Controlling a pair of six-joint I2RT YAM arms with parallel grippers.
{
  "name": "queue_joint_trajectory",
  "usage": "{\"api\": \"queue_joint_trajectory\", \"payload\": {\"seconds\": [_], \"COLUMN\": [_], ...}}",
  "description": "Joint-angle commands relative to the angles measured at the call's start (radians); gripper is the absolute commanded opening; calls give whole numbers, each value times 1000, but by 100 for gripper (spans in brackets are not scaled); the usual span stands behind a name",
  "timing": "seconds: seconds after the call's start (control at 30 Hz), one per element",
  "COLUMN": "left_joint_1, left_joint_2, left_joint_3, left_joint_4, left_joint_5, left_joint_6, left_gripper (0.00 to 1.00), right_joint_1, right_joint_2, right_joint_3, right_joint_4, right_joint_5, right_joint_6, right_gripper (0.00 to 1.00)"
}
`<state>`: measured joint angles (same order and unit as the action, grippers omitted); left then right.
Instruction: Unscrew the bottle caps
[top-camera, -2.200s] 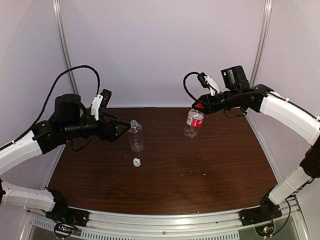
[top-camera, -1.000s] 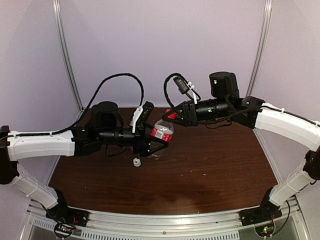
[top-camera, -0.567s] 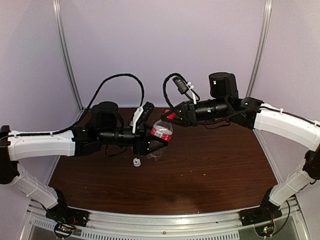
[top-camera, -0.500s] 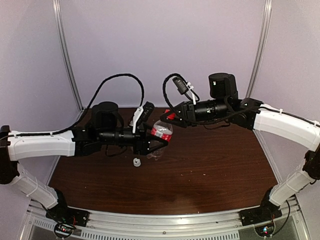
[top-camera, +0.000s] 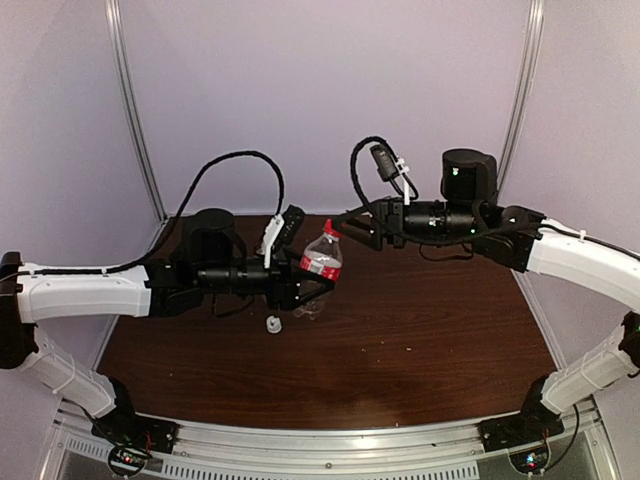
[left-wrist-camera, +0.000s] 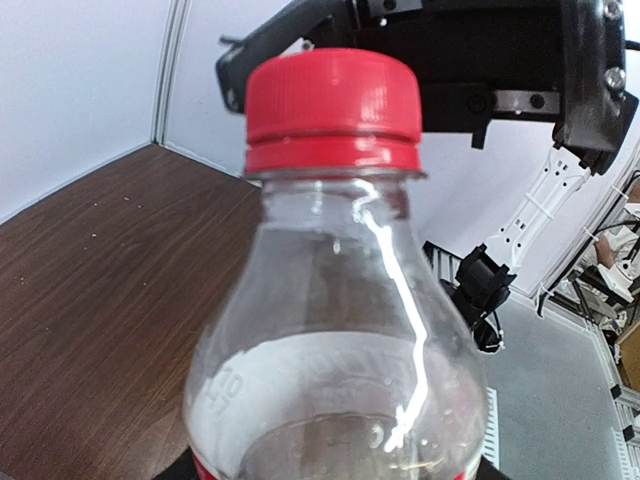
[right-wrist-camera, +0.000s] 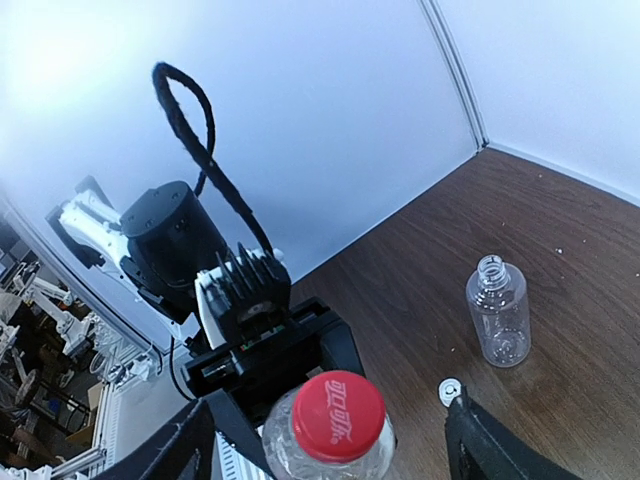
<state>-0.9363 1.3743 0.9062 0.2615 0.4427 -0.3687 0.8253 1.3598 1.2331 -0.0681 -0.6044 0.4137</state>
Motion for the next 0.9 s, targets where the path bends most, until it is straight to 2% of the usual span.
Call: {"api": "queue_joint_trajectory", "payload": {"seconds": [0.0, 0.3, 0.47, 0.77, 0.87], "left_joint_1": [-6, -16, -19, -19, -19], "left_joint_2": [7, 22, 26, 23, 20], "left_joint_3": [-6, 0, 1, -3, -3], "left_joint_4": [90, 106, 103, 106, 103], "left_joint_5": [-24, -24, -24, -26, -29], "left_joint_6": [-39, -48, -49, -46, -47], "left_gripper": [43, 43, 42, 42, 42], "right_joint_1": [12, 39, 45, 48, 47], "right_joint_2": [-41, 6, 23, 27, 30], "right_joint_3": [-21, -14, -13, -39, -41], "right_joint_4": [93, 110, 125, 148, 154], "right_joint_5": [104, 128, 112, 106, 98], "right_joint_6": [55, 70, 73, 80, 85], "right_gripper": [78, 69, 50, 28, 26]}}
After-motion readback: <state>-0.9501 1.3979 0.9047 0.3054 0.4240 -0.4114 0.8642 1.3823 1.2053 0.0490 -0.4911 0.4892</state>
